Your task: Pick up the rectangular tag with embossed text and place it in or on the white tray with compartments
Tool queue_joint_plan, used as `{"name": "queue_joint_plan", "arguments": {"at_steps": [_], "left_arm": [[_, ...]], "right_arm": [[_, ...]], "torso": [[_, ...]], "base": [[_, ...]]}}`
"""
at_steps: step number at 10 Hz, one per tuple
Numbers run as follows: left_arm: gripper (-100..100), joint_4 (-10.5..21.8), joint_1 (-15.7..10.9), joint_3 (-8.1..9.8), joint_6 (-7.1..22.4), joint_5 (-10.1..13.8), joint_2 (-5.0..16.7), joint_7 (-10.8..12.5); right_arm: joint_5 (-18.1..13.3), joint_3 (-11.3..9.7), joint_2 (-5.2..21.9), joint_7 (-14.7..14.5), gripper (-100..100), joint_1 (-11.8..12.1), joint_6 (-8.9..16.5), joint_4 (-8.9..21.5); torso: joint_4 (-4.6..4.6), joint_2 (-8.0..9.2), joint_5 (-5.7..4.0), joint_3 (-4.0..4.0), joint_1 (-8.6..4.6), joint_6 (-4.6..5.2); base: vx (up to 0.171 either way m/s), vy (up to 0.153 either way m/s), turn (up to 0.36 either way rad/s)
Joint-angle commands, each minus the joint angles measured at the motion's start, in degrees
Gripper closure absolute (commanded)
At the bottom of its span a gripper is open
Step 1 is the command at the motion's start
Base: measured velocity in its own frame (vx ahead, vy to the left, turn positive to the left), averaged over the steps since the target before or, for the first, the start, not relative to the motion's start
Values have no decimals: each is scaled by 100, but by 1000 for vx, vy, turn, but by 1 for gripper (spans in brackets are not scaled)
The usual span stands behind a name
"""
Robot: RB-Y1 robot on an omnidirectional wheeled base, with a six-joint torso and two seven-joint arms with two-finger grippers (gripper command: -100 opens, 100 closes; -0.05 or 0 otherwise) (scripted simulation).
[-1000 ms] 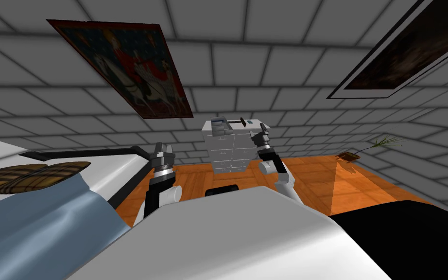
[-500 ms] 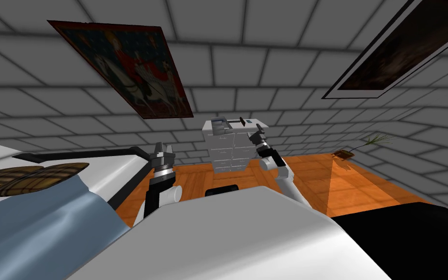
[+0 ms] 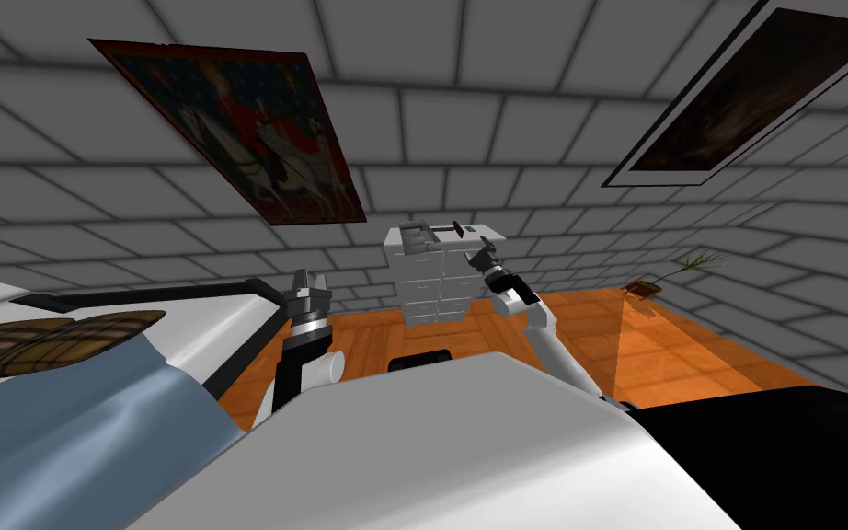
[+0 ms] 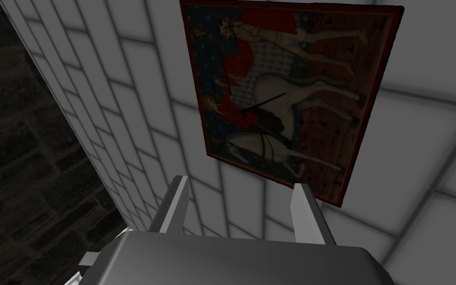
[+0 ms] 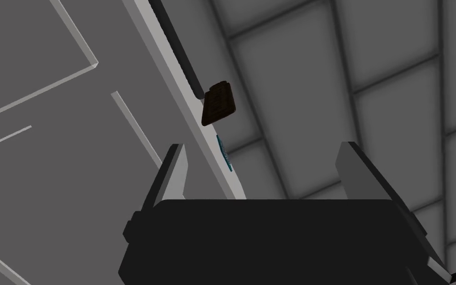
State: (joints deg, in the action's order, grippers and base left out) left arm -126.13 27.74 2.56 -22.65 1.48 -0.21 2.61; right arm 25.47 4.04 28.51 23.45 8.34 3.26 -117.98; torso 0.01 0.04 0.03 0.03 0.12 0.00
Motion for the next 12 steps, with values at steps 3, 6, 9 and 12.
{"name": "queue_joint_plan", "arguments": {"at_steps": [3,6,9,12], "left_arm": [[0,0,0,0,0,0,0,0],[0,0,0,0,0,0,0,0],[0,0,0,0,0,0,0,0],[0,0,0,0,0,0,0,0]], "right_arm": [[300,-20,302,354,-100,-219,593,208],[561,-31,551,661,-100,-421,1052,366],[826,-40,802,975,-100,-628,1465,527],[1093,-48,1054,1293,-100,-837,1933,689]], "torso": [[-1,-4,-1,-3,-2,0],[-1,-4,0,-2,0,0],[-2,-7,0,-4,-2,0],[-2,-8,0,-4,2,0]], "base": [[-10,25,-24],[-10,27,-22],[-3,24,-22],[0,30,-18]]}}
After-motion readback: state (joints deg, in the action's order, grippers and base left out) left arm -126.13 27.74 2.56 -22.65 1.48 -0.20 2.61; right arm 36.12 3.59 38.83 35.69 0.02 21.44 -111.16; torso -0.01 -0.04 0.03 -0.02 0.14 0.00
